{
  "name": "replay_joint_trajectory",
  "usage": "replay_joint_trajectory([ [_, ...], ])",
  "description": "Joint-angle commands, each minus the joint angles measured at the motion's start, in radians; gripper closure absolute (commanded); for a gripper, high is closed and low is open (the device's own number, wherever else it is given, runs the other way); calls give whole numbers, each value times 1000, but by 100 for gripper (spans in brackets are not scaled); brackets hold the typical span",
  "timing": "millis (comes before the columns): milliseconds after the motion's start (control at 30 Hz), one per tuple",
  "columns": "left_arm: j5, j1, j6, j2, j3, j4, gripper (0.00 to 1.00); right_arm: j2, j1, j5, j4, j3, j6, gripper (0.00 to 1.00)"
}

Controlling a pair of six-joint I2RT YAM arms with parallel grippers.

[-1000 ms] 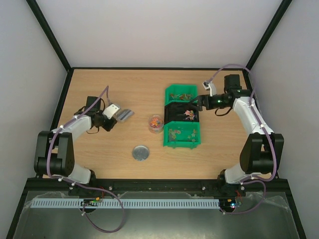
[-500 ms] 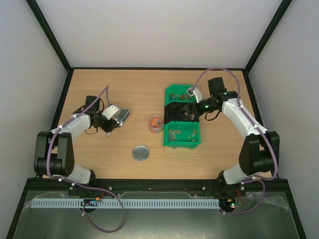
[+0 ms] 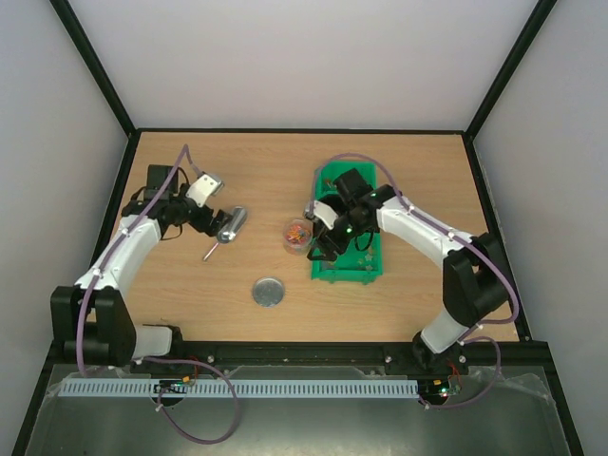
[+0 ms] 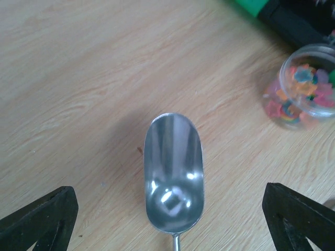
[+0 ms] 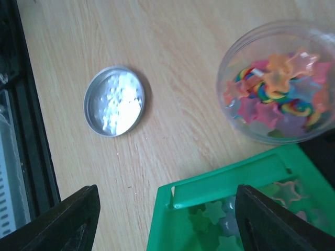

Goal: Pack the candies

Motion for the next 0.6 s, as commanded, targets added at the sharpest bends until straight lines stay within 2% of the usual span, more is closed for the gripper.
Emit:
replay_joint_trajectory([
  [0, 56, 9, -129, -82, -2, 74, 0, 33, 61, 78, -17, -36, -53, 28],
  [167, 33, 8, -202, -133, -21, 125, 0, 71, 128, 149, 51, -53, -33, 29],
  [367, 49, 7, -136, -94, 12, 11, 1, 133, 182, 224, 109, -48, 20, 28],
  [567, 21, 7, -145, -139, -44, 59, 0, 185, 189, 296, 140, -73, 25, 29],
])
